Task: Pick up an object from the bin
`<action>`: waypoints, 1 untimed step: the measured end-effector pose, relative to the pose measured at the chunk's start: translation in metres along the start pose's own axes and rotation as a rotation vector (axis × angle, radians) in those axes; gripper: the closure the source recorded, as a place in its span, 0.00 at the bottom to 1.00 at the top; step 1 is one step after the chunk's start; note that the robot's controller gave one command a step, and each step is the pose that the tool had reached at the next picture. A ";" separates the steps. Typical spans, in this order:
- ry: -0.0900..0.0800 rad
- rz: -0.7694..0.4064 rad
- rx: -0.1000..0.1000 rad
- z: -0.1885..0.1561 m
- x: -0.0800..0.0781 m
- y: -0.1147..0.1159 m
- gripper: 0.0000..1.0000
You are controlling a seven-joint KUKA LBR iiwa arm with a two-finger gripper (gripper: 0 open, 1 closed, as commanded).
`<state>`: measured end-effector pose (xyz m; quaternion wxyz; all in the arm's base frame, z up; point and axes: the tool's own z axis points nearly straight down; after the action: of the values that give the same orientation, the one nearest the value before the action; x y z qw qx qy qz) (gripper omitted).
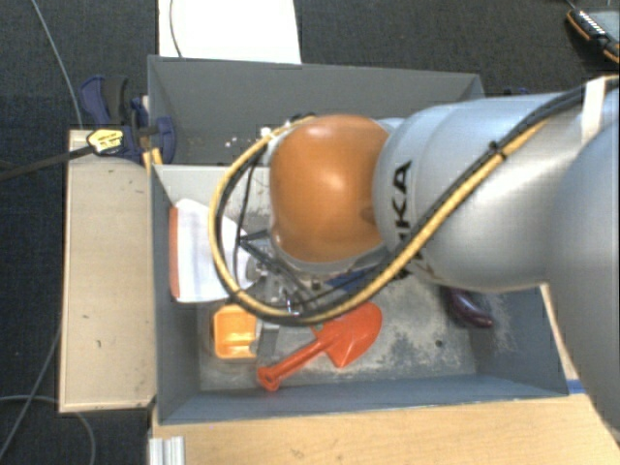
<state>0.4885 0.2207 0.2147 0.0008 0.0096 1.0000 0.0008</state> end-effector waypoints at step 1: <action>0.000 0.001 0.000 0.000 0.000 0.000 0.00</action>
Offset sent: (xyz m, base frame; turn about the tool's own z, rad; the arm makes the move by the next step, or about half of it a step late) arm 0.0055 0.0036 -0.0750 -0.0498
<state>0.4885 0.2207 0.2147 0.0008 0.0098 1.0000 0.0008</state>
